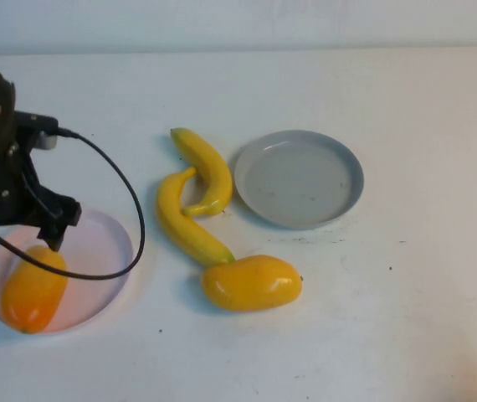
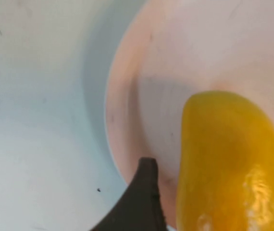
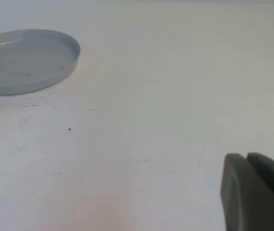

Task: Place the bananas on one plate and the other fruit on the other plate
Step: Put one type of fruit in the left plate

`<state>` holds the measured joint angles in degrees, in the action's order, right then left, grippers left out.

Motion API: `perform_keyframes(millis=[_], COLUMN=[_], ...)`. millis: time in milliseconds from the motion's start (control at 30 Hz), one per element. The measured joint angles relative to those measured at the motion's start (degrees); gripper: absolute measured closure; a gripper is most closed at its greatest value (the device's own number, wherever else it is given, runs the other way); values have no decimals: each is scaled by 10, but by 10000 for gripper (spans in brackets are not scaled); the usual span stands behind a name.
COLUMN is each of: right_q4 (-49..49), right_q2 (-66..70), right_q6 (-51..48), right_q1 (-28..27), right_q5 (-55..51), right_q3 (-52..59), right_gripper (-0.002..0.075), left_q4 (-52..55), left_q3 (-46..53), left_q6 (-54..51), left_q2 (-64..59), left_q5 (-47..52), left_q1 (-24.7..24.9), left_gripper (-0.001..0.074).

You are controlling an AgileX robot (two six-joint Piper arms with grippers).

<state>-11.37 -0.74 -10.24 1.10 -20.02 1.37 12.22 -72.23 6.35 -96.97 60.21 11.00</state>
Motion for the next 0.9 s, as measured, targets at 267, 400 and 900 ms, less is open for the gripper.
perform_keyframes(millis=[267,400,900], right_q4=[0,0,0], right_q2=[0,0,0], right_q6=[0,0,0], right_q1=[0,0,0], right_q5=[0,0,0], right_q3=[0,0,0], right_gripper=[743,743,743], left_q4=[-242,-368,-451], left_q3=[-82,-82,-82], left_q6=[-274,-422,-519], left_q2=[31,30,30], left_q5=[63,89,71], left_q1=[3,37,173], left_gripper=[66,66,66])
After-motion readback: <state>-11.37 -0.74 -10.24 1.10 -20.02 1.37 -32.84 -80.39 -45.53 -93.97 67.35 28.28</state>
